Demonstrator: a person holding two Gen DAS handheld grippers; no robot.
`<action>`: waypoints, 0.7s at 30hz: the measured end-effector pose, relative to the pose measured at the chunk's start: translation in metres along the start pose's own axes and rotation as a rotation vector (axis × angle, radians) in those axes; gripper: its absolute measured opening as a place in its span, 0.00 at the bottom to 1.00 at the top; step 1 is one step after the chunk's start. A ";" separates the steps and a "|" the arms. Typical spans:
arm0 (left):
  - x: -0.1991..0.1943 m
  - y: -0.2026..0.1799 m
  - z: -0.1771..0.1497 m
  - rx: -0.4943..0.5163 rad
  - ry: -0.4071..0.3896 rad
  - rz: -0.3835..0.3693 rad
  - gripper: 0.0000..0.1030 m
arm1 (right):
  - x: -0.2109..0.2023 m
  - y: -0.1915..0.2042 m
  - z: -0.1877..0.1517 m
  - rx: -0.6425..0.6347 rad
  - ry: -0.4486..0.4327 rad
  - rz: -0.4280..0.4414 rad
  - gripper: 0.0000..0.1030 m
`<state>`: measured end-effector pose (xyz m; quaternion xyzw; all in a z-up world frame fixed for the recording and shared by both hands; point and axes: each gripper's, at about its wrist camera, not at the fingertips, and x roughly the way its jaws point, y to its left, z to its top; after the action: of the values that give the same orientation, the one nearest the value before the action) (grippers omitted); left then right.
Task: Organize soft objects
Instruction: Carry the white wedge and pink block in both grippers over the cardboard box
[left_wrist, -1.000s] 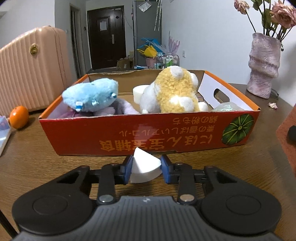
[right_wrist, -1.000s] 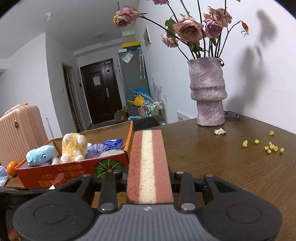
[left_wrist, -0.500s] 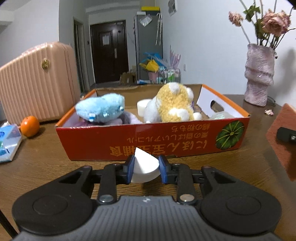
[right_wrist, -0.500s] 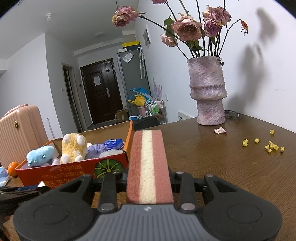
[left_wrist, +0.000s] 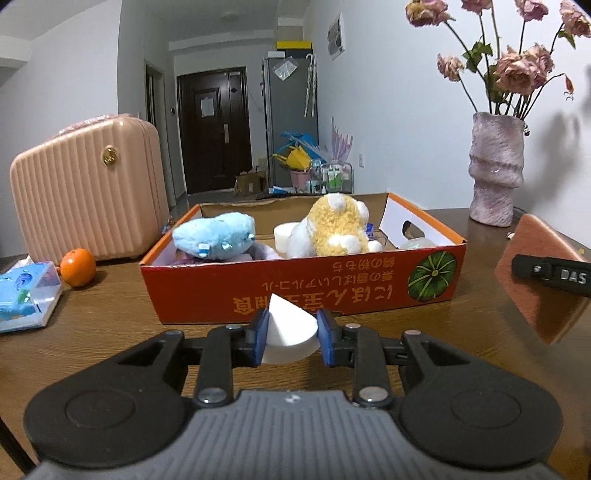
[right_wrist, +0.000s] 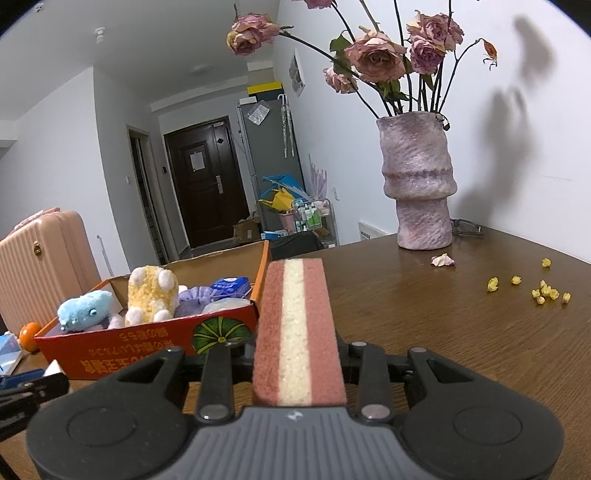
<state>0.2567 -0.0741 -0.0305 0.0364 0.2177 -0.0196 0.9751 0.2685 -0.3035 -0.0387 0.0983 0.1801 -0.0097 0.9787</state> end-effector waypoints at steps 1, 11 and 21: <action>-0.003 0.000 -0.001 0.000 -0.005 -0.002 0.28 | 0.000 0.000 0.000 -0.001 0.000 0.001 0.30; -0.028 0.006 -0.005 0.007 -0.040 -0.001 0.28 | -0.001 0.003 -0.001 -0.008 -0.003 0.009 0.30; -0.033 0.008 -0.003 0.005 -0.062 0.006 0.28 | -0.005 0.008 -0.001 -0.031 -0.032 0.021 0.30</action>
<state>0.2262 -0.0655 -0.0191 0.0390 0.1870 -0.0185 0.9814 0.2643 -0.2957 -0.0360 0.0847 0.1634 0.0018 0.9829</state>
